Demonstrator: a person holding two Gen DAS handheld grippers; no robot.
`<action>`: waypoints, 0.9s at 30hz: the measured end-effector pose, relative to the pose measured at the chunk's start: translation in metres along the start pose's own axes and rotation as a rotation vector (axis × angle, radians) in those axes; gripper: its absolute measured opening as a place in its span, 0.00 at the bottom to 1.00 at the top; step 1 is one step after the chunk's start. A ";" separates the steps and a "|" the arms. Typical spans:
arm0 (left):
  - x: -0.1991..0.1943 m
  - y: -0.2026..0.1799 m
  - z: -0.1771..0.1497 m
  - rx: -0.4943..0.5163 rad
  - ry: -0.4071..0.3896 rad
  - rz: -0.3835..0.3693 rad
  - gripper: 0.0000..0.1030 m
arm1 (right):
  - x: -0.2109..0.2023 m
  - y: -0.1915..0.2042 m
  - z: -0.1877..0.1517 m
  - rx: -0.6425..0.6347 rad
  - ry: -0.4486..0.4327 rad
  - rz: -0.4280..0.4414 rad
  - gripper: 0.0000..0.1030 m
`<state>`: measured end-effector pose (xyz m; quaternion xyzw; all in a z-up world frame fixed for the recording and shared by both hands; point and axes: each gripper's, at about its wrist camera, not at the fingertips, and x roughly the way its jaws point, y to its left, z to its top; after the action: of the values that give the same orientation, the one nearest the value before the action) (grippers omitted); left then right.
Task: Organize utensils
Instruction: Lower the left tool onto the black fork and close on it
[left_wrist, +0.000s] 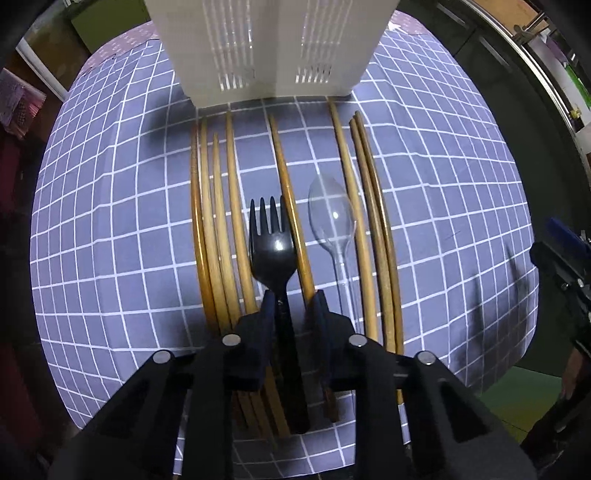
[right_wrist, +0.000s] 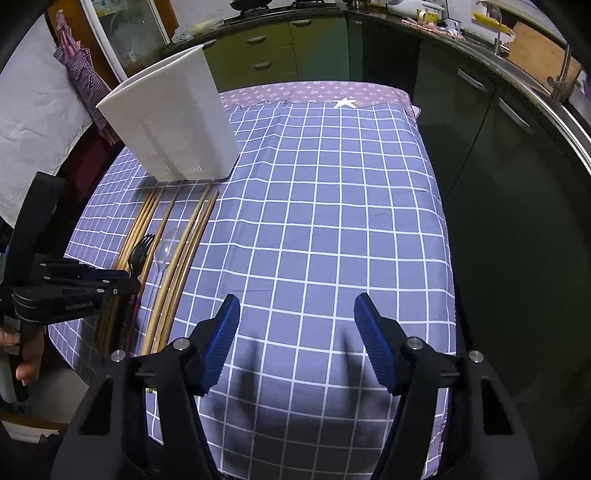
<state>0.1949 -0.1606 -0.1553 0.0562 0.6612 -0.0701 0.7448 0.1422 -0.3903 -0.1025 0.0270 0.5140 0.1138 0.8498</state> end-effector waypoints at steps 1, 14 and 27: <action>0.001 -0.001 0.003 -0.003 0.001 0.005 0.20 | 0.001 0.000 -0.001 -0.002 0.002 0.000 0.63; 0.022 -0.001 0.024 0.019 0.013 0.024 0.14 | 0.005 0.010 -0.003 -0.035 0.013 -0.007 0.63; 0.019 -0.001 0.032 -0.012 -0.073 -0.004 0.08 | 0.008 0.033 0.002 -0.077 0.092 0.018 0.58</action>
<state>0.2280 -0.1673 -0.1701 0.0479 0.6339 -0.0699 0.7687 0.1418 -0.3559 -0.1034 -0.0065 0.5473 0.1424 0.8247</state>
